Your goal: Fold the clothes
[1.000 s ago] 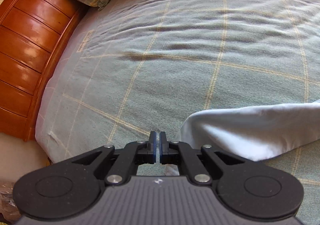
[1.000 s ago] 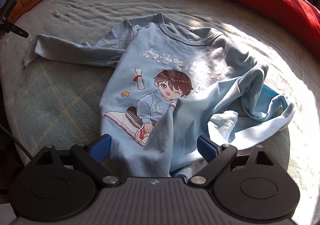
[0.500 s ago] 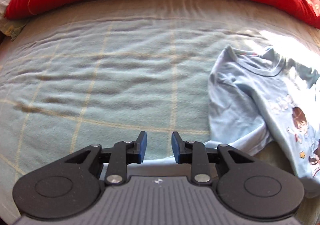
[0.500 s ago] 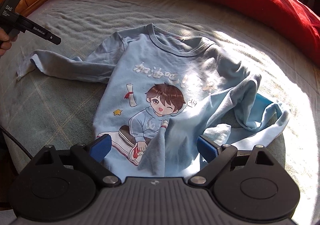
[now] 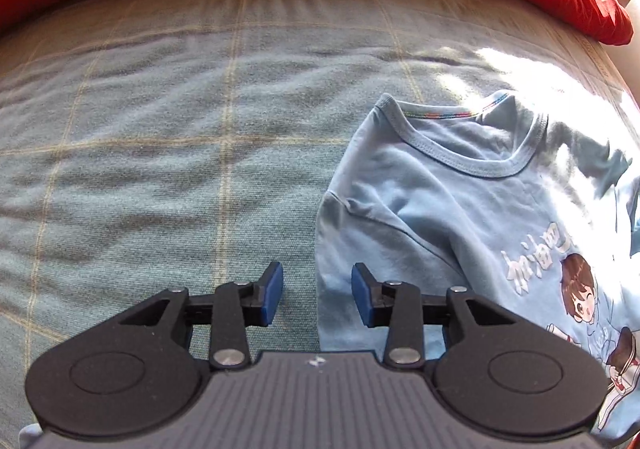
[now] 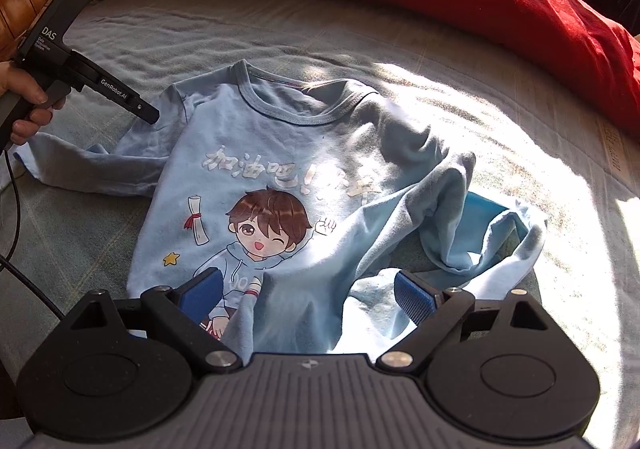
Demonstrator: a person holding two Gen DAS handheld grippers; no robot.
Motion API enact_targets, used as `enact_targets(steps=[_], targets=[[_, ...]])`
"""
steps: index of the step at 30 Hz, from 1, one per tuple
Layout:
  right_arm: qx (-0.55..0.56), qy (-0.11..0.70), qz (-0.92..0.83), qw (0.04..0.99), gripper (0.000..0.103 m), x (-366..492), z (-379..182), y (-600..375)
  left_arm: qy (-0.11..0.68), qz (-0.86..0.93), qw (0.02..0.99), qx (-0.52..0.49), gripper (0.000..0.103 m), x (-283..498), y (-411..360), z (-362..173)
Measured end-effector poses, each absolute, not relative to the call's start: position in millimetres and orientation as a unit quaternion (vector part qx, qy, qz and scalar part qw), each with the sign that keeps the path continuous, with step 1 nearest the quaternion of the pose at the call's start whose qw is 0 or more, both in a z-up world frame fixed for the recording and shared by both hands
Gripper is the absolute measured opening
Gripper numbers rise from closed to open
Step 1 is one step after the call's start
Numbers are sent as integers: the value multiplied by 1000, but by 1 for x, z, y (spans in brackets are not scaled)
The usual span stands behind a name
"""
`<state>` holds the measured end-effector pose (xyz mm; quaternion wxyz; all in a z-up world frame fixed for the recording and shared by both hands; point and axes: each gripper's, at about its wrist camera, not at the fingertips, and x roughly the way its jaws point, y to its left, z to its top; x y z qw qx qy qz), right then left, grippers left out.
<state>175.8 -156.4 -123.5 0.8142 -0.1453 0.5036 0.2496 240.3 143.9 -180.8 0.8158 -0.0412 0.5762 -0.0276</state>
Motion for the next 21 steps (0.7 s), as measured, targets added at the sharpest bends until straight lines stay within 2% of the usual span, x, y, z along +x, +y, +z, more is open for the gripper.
enact_targets(steps=[10,16,17,18,19,20,21], targets=[[-106,504,133,847,95,221,-128,-213,582,-42,812,-20,41,247,137,-191],[-14,550,90,830,92,247,-157,-246,581,-45,813,-6,42,248,134,-192],[-15,556,91,826,80,246,-160,-247,580,-46,813,-2,42,248,133,-192],[-16,561,93,822,64,246,-162,-248,579,-47,814,0,42,248,133,-192],[-16,567,94,818,55,245,-164,-249,579,-47,814,1,42,247,133,-192],[-17,573,95,814,38,244,-167,-249,579,-47,814,1,42,247,133,-192],[-18,578,96,810,28,243,-169,-250,579,-47,814,1,42,247,133,-193]])
